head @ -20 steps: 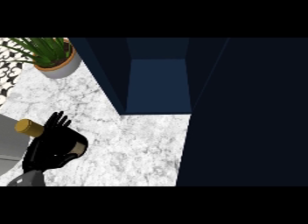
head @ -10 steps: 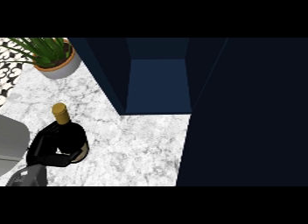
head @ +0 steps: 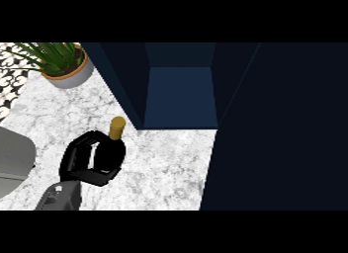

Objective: Pick up the wine, place it into the cabinet and close the cabinet

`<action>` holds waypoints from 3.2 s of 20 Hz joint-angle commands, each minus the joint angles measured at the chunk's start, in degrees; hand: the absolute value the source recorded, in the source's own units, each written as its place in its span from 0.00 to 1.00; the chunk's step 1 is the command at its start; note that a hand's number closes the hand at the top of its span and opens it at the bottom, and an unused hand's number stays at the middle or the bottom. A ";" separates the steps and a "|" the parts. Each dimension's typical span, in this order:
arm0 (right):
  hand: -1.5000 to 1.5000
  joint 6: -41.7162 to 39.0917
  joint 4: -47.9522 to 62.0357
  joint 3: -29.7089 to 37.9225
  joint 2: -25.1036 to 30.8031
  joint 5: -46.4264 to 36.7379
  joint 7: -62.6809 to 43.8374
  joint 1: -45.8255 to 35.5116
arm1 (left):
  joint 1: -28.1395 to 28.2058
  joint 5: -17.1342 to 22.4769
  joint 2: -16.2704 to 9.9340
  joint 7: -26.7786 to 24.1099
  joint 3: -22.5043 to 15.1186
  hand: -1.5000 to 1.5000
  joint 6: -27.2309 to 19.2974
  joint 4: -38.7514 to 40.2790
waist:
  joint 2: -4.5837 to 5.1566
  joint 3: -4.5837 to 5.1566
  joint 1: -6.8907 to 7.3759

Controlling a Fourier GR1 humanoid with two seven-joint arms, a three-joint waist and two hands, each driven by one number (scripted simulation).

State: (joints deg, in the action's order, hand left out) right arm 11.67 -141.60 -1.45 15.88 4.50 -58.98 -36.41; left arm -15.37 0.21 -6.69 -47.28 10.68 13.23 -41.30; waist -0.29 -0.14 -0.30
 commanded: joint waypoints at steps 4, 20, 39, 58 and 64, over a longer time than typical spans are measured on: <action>0.00 0.28 -5.19 1.24 0.57 4.17 -5.27 0.48 | 0.53 -1.04 6.50 1.00 -5.25 1.00 -9.67 -12.08 | -0.17 0.09 0.13; 0.00 -1.99 -2.79 2.17 -0.98 5.91 1.40 5.27 | 3.07 14.23 6.69 28.08 -31.91 1.00 -28.17 -46.01 | 0.10 0.08 0.04; 0.00 -3.32 -0.60 4.54 -0.12 6.99 1.27 3.24 | -21.59 13.11 6.69 41.96 -24.15 1.00 -38.24 -34.32 | 0.32 0.15 -0.16; 0.00 -4.89 -3.97 7.65 0.50 11.39 -2.29 3.62 | -28.69 14.91 6.69 28.60 -28.19 1.00 -43.63 -13.91 | 0.36 0.16 -1.27; 0.00 -5.23 -2.38 3.46 -2.58 7.86 2.29 6.12 | -28.36 20.29 6.69 23.85 -33.86 1.00 -47.87 -9.47 | 0.47 0.17 -1.44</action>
State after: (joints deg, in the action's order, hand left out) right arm 6.40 -140.17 2.92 14.03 8.59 -54.86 -30.98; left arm -43.06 16.22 0.00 -20.27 -19.55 -31.33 -54.43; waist 0.08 0.01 -1.18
